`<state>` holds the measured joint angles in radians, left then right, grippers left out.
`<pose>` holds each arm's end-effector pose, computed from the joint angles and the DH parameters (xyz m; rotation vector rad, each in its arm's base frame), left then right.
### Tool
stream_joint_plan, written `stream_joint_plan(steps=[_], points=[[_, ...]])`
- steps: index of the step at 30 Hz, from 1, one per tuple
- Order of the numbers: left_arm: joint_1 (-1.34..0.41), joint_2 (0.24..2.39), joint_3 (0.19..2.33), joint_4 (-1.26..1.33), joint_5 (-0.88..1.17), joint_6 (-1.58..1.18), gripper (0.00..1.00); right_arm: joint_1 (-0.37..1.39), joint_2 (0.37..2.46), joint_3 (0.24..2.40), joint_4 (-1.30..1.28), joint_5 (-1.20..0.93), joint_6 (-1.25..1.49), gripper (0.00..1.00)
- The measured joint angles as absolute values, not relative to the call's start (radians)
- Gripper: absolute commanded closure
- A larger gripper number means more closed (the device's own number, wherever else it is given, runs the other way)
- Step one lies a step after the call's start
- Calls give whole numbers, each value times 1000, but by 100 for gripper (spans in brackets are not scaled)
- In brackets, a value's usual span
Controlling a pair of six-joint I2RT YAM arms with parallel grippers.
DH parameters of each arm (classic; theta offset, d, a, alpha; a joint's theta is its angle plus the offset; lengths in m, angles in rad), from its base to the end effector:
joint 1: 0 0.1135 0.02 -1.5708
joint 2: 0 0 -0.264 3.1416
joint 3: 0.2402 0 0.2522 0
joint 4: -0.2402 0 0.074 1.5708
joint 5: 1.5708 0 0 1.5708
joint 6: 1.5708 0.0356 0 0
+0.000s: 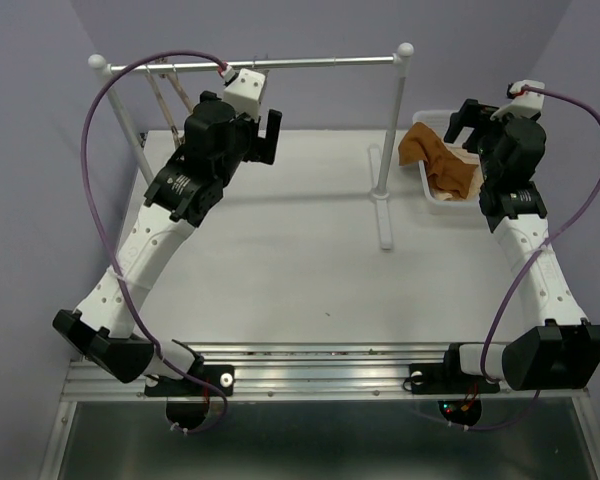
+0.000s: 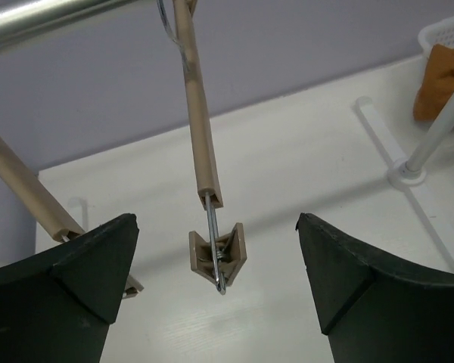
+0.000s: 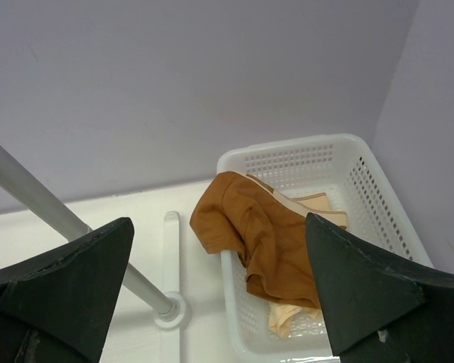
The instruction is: Remove the underwear clipped to the hanger
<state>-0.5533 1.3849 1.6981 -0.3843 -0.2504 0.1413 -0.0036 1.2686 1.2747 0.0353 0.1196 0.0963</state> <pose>0.2548 -0.1470 0.4978 0.3751 1.5974 -0.1097 0.2953 -0.0053 0.4316 0.1714 1.5201 -0.0176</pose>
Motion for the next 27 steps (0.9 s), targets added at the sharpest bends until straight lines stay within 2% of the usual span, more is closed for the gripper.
stream_joint_plan(steps=[10, 19, 27], points=[[-553, 1249, 1626, -408, -323, -123, 1, -4, 1265, 1291, -153, 201, 226, 0], [-550, 838, 1287, -359, -324, -364, 1, -4, 1191, 1184, -282, 230, 392, 0], [-548, 678, 1143, -356, -398, -476, 1, -4, 1147, 1151, -309, 266, 503, 0]])
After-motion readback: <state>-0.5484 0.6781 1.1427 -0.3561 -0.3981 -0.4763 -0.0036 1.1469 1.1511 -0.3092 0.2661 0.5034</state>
